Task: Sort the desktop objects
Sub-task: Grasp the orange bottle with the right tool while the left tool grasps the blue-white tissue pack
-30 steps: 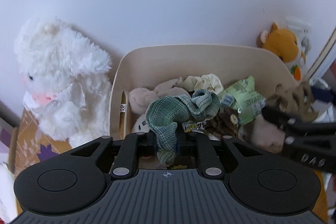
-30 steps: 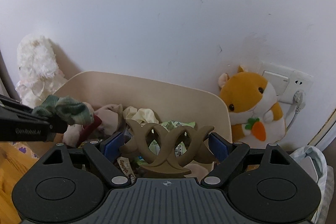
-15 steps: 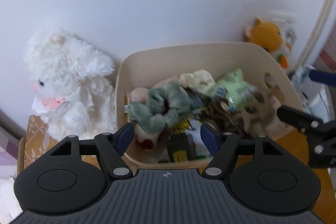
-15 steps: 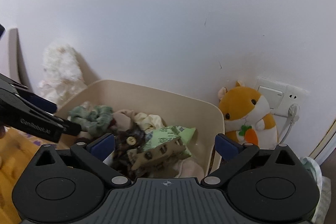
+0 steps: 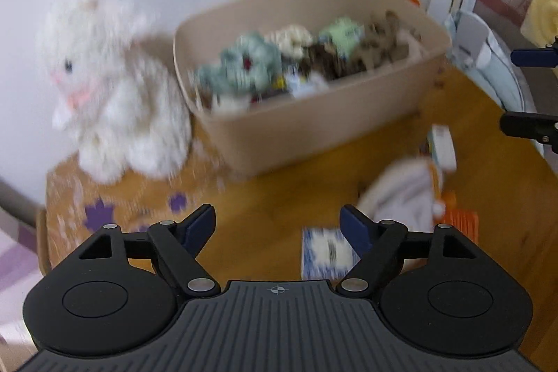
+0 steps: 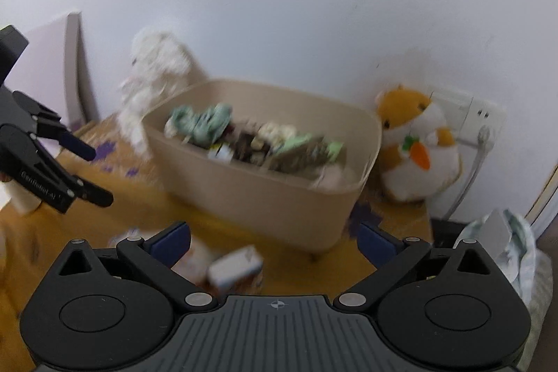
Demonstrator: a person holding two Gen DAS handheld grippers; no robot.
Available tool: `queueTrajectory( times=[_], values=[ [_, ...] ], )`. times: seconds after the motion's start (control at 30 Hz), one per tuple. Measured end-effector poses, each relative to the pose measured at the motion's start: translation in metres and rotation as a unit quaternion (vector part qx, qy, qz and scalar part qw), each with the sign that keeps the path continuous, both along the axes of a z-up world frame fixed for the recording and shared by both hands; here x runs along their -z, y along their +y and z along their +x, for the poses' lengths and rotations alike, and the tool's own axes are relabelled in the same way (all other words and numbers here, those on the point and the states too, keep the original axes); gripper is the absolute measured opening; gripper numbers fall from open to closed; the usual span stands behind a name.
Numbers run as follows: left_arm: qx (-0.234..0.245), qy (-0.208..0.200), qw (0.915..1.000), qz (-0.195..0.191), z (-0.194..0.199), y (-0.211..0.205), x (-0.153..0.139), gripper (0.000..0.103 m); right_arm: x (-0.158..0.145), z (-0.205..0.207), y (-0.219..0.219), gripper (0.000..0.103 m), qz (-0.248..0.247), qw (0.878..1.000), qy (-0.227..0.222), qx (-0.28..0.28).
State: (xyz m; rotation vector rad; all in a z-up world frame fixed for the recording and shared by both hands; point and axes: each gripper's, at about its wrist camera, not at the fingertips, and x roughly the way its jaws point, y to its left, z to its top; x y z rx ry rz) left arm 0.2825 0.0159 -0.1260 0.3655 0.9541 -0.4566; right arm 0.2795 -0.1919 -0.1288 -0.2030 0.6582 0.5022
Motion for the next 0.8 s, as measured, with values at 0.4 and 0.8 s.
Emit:
queueTrajectory(
  times=[0.4, 0.8],
  values=[
    [0.027, 0.056, 0.9979, 0.017, -0.035, -0.003, 0.048, 0.08, 0.041, -0.048, 0.022, 0.089, 0.001, 0.993, 0.075, -0.09],
    [0.032, 0.06, 0.9972, 0.03, -0.024, -0.029, 0.073, 0.08, 0.07, -0.048, 0.047, 0.084, -0.024, 0.988, 0.096, -0.119]
  ],
)
